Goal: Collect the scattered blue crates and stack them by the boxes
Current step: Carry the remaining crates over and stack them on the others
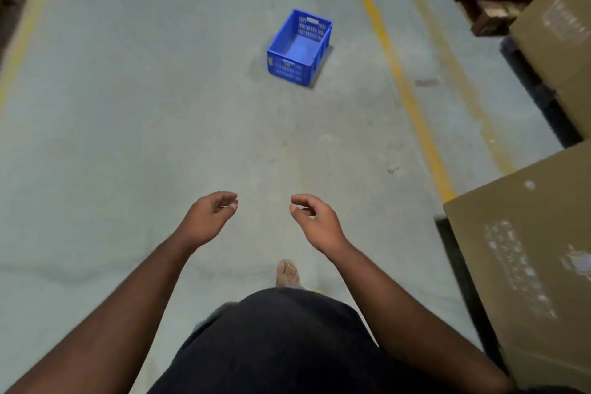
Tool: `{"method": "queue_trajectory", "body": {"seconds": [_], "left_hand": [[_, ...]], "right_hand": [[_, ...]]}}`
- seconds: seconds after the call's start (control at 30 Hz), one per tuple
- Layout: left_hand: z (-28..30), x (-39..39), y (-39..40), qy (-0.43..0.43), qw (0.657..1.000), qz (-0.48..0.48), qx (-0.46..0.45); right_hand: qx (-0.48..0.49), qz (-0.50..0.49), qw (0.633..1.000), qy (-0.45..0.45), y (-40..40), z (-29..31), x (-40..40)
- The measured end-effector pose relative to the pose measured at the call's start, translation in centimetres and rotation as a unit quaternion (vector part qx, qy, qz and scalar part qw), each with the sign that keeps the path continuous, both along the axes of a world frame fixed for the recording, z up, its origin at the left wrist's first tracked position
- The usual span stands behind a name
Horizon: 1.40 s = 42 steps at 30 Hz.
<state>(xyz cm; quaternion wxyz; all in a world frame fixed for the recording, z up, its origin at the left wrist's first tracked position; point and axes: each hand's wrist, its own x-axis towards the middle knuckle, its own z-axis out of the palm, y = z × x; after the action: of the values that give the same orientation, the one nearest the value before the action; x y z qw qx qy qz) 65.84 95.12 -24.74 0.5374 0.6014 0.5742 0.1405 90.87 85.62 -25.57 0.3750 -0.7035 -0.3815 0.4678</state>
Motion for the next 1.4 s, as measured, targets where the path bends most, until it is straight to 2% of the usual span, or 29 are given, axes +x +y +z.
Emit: {"method": "queue_trajectory", "body": {"seconds": [0.17,0.33,0.53,0.63,0.8,1.1,1.2,1.3,1.4], "left_hand": [[1.0,0.4,9.8,-0.023,0.998,0.061,-0.010],[-1.3,0.3,21.6,-0.041,0.994,0.097,-0.028],[-2.8,-1.0,39.5,-0.045,0.995,0.076,-0.038],[-1.5,-1.4,49.3,-0.034,0.998,0.040,-0.025],[1.0,-1.1,65.4,-0.019,0.999,0.041,-0.005],[-1.2,5.8,92.4,-0.030,0.999,-0.013,0.005],[-1.2,8.7,100.2,-0.013,1.000,-0.016,0.015],[0.4,11.9,108.7,-0.015,0.999,-0.035,0.013],[1.4,14.8,116.0,-0.020,0.999,-0.042,0.018]], "right_hand": [[0.003,0.029,1.000,-0.006,12.9,1.4,1.2],[-0.004,0.034,0.999,-0.011,26.3,0.2,1.5],[-0.025,-0.001,1.000,-0.019,43.2,-0.5,0.2],[-0.027,-0.021,0.999,-0.028,51.0,0.2,-0.4],[-0.026,-0.048,0.998,-0.019,62.5,2.1,-0.1],[-0.034,-0.124,0.992,-0.007,86.7,-2.2,5.9],[-0.042,-0.146,0.988,0.019,95.3,-1.9,7.6],[-0.031,-0.121,0.992,0.016,104.4,-0.5,9.5],[-0.010,-0.067,0.997,-0.049,111.7,1.2,11.3]]}}
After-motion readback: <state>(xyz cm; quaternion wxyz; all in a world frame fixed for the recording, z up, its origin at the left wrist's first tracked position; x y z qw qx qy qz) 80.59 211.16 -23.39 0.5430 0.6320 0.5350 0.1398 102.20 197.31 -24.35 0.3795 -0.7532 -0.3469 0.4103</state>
